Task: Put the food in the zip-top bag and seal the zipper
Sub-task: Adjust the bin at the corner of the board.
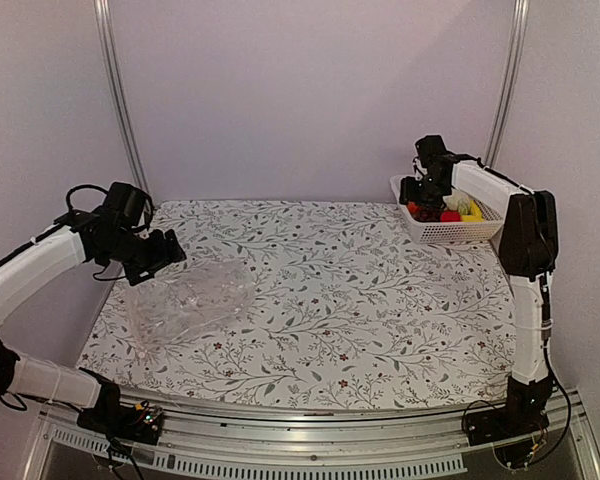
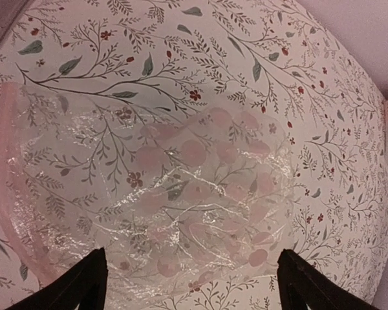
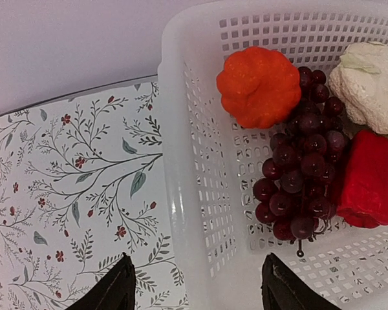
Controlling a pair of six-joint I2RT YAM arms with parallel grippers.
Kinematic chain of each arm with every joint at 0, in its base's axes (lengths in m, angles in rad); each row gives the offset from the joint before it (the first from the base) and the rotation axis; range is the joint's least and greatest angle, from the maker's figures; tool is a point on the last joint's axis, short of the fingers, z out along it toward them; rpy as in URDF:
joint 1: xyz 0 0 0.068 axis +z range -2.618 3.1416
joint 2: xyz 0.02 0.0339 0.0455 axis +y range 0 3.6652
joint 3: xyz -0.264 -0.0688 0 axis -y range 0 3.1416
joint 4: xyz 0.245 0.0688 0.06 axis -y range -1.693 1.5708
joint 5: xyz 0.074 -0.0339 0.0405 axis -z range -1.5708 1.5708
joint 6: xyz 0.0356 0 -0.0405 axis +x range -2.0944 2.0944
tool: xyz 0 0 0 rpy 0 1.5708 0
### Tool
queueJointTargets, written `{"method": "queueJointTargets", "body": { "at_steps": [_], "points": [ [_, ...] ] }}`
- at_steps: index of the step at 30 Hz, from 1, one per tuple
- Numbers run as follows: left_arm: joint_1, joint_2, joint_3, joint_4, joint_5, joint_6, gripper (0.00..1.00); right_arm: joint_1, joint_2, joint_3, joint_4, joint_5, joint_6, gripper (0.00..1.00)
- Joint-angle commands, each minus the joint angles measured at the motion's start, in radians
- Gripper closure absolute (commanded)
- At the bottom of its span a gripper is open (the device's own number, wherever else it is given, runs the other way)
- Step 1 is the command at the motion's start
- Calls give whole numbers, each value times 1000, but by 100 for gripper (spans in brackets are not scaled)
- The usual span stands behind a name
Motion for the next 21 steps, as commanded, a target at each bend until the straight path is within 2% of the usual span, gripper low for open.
{"method": "queueJointTargets", "body": {
  "at_steps": [1,7,13,16,21],
  "points": [
    [-27,-13,11,15,44,13,9,3,68,50,-13,-68,-26,34],
    [-34,-22,15,15,63,30,9,2,117,50,-7,-140,-63,35],
    [-35,-18,7,31,71,30,9,21,86,-2,-68,-230,-89,46],
    [-38,-9,2,52,77,26,10,59,14,-101,-95,-246,-103,48],
    [-42,25,-3,86,88,17,9,131,-153,-362,-131,-257,-127,48]
  ]
}}
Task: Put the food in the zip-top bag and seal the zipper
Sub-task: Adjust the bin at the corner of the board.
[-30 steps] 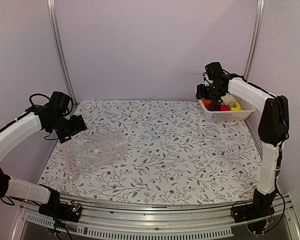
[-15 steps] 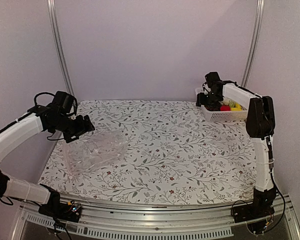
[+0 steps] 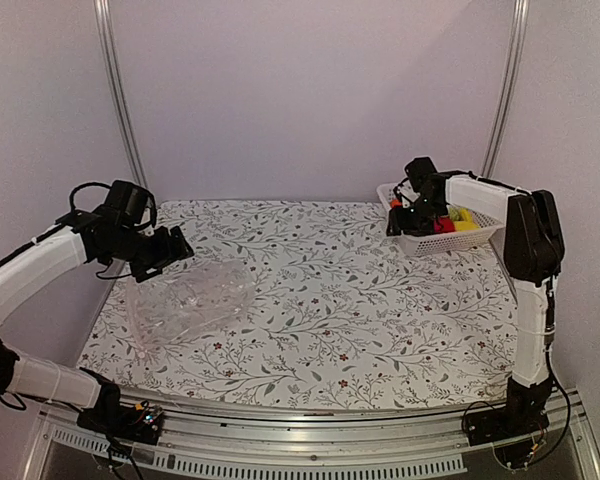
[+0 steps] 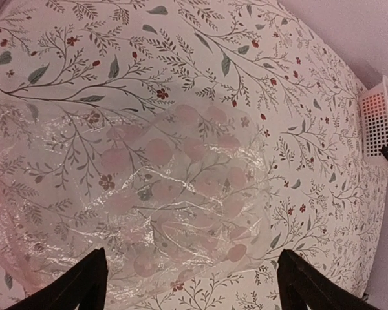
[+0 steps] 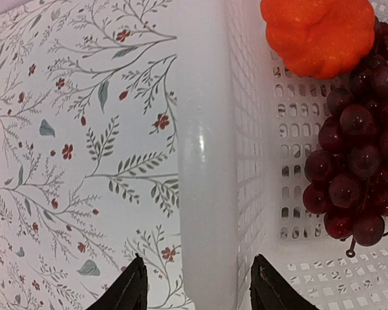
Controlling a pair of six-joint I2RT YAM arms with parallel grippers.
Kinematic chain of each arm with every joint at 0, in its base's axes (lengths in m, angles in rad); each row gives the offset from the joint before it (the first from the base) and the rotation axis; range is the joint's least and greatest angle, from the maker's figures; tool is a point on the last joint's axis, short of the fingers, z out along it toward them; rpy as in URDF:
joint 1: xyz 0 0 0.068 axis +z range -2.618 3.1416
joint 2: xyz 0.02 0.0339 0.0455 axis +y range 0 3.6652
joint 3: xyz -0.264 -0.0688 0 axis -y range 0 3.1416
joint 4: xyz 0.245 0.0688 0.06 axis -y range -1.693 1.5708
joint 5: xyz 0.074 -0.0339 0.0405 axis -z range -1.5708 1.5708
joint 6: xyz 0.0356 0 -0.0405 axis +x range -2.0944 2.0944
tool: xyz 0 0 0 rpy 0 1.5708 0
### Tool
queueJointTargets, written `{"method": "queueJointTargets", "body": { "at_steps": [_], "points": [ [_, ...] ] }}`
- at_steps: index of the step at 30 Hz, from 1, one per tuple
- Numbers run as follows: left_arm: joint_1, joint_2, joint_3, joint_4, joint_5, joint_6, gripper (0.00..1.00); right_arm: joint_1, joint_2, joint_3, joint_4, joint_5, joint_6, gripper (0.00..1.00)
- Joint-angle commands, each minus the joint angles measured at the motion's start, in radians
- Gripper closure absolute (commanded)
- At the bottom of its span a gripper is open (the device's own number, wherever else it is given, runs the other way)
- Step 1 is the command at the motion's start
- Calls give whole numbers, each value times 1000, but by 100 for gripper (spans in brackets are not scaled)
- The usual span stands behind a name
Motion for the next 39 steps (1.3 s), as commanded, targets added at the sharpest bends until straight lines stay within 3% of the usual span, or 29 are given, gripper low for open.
{"method": "queueJointTargets", "body": {
  "at_steps": [1,6,10,13,18,26,29,33,39],
  "points": [
    [-17,34,-1,46,22,1,9,94,-157,-228,-132,-83,-11,47],
    [-24,46,2,55,19,11,9,103,-339,-483,-267,-59,56,41],
    [-26,53,-1,64,19,13,9,103,-453,-530,-300,-72,99,30],
    [-30,65,16,66,25,17,9,103,-468,-422,-281,-194,108,26],
    [-38,75,46,64,24,26,9,102,-358,-176,-276,-305,150,24],
    [-47,41,70,24,8,19,10,96,-150,72,-210,-45,386,17],
    [-48,13,65,6,-3,16,9,88,-71,138,-206,-19,509,17],
    [-47,-21,49,-9,-20,20,10,85,6,183,-183,-4,586,21],
    [-47,-58,25,-23,-34,15,9,75,120,275,-180,47,603,36]
  ]
}}
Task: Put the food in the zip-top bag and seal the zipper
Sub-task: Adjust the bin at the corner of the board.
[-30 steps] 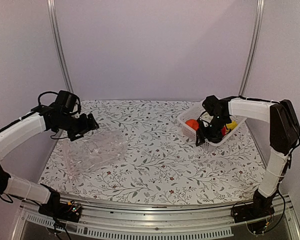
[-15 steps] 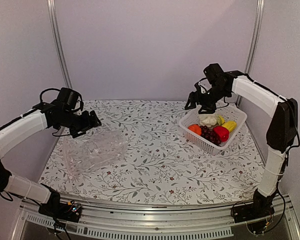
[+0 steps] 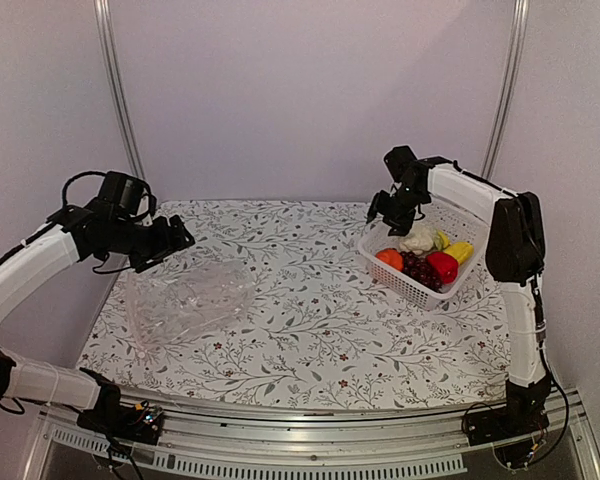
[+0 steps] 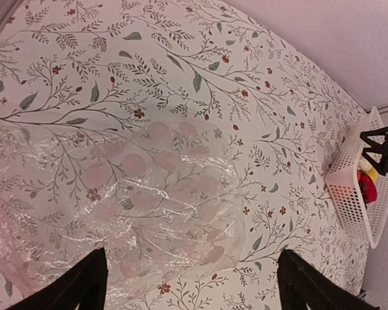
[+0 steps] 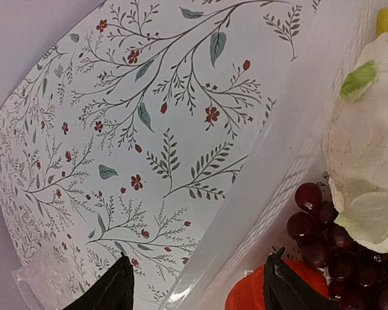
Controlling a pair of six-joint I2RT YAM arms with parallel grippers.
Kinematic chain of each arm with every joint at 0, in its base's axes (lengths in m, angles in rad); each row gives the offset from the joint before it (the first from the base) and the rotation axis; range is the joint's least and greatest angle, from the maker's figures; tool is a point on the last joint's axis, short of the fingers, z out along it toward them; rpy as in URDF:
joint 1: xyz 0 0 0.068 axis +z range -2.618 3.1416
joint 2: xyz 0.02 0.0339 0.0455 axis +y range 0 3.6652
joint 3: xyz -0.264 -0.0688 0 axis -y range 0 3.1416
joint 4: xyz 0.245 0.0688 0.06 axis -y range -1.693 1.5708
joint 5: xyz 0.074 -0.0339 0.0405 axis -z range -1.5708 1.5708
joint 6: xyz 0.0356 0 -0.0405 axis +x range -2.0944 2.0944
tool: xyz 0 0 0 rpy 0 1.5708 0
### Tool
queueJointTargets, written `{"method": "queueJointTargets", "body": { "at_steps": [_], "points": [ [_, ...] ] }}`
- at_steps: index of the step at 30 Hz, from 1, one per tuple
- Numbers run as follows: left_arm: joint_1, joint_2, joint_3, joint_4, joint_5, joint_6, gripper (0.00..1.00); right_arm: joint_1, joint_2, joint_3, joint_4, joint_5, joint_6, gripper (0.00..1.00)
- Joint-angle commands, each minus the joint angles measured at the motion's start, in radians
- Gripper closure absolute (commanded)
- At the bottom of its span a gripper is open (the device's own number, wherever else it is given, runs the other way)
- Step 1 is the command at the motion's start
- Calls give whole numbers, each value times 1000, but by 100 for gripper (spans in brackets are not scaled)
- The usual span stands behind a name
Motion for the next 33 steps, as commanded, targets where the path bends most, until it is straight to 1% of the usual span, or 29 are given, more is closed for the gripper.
{"method": "queueJointTargets", "body": {
  "at_steps": [1,3,5,8,11,14,16,21,26,30,31,33],
  "points": [
    [-12,-31,-27,-35,-22,0,9,-10,69,72,9,69,39,40],
    [-11,-34,-29,-32,-20,-2,10,-9,101,81,-3,70,20,45],
    [-12,-33,-28,-32,-22,-3,10,-8,117,72,-10,56,1,54],
    [-12,-25,-25,-21,-22,-4,9,0,111,21,-7,45,-23,61],
    [-12,-10,-21,-11,-23,-4,10,20,45,-86,17,59,-55,69],
    [-12,0,-26,-5,-29,-9,9,47,-45,-187,15,77,-96,82],
    [-12,0,-41,4,-50,-12,9,64,-118,-282,23,83,-116,84],
    [-10,-5,-76,7,-92,-21,10,104,-303,-534,59,71,-116,86],
    [-9,-8,-104,8,-108,-29,10,131,-435,-715,75,55,-98,99],
    [-9,-8,-123,5,-133,-59,10,170,-467,-751,56,68,-132,100],
    [-8,-9,-126,0,-144,-77,9,179,-469,-744,58,67,-159,97],
    [-9,-6,-128,-21,-177,-109,6,197,-477,-702,48,79,-198,82]
  ]
}}
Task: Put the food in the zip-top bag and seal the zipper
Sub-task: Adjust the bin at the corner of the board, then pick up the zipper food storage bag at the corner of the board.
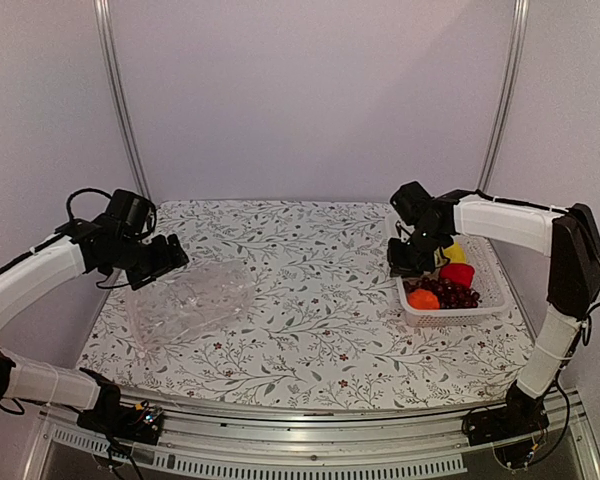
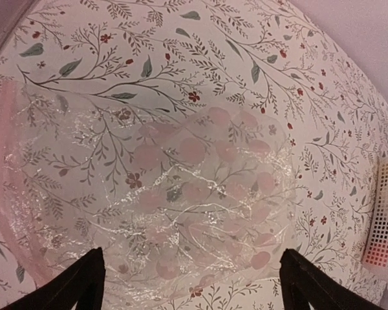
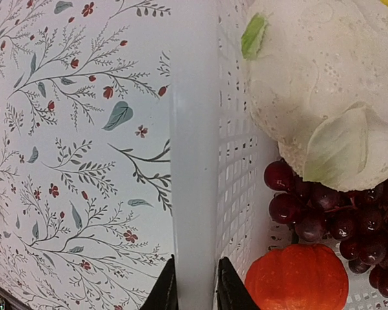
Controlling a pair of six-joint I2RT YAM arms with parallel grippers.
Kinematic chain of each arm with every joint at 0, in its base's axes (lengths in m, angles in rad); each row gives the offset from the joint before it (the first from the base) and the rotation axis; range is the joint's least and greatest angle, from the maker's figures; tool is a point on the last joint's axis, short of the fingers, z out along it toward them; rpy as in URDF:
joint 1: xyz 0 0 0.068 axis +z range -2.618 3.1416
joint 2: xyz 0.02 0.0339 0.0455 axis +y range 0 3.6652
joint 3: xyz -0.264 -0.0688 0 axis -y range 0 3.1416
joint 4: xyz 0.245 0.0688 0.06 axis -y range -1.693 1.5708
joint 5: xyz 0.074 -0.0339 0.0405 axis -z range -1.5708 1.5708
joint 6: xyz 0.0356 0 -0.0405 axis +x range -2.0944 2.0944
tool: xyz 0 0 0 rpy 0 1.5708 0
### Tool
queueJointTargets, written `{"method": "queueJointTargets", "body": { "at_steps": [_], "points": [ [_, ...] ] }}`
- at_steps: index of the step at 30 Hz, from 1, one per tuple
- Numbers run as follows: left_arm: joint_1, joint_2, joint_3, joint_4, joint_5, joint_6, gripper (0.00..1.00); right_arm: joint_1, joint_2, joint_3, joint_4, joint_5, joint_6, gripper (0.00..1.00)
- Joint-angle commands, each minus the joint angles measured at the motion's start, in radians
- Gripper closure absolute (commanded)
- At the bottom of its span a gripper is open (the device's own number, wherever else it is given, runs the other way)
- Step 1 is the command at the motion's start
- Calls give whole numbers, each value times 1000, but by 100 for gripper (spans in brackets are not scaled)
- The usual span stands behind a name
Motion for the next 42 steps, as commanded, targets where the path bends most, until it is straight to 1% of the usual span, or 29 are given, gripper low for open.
{"method": "queueJointTargets", "body": {
  "at_steps": [1,2,3,4,7,10,13,17,22,28,30,33,35,40,42],
  "points": [
    [-5,6,-19,-35,-83,-74,4,49,-5,43,-60,-29,-77,70],
    [1,11,-22,-46,-95,-92,2,60,-8,81,-76,-11,-94,64],
    [9,14,-27,-54,-104,-107,1,75,-9,122,-93,15,-112,56],
    [18,16,-34,-54,-107,-120,0,88,-10,159,-105,40,-126,51],
    [74,15,-60,-35,-113,-139,0,124,-7,259,-129,78,-179,42],
    [152,12,-84,-20,-114,-158,0,139,5,344,-147,81,-219,37],
    [180,34,-83,-17,-164,-156,0,144,15,378,-143,49,-249,36],
    [230,70,-105,14,-185,-147,0,145,16,380,-134,15,-268,36],
    [293,73,-149,112,-125,-119,0,145,5,372,-135,-26,-287,35],
    [330,55,-203,207,-131,-34,1,145,-14,366,-148,-28,-314,35],
    [351,63,-229,253,-99,-10,2,145,-16,367,-154,-30,-318,35],
    [390,84,-266,309,-48,1,6,145,-22,366,-157,-40,-317,36],
    [415,92,-284,339,-16,6,10,145,-22,365,-161,-48,-314,36],
    [432,69,-308,421,85,59,29,145,-31,353,-159,-48,-315,35],
    [432,60,-326,467,140,69,40,145,-35,346,-158,-51,-311,36]
  ]
}}
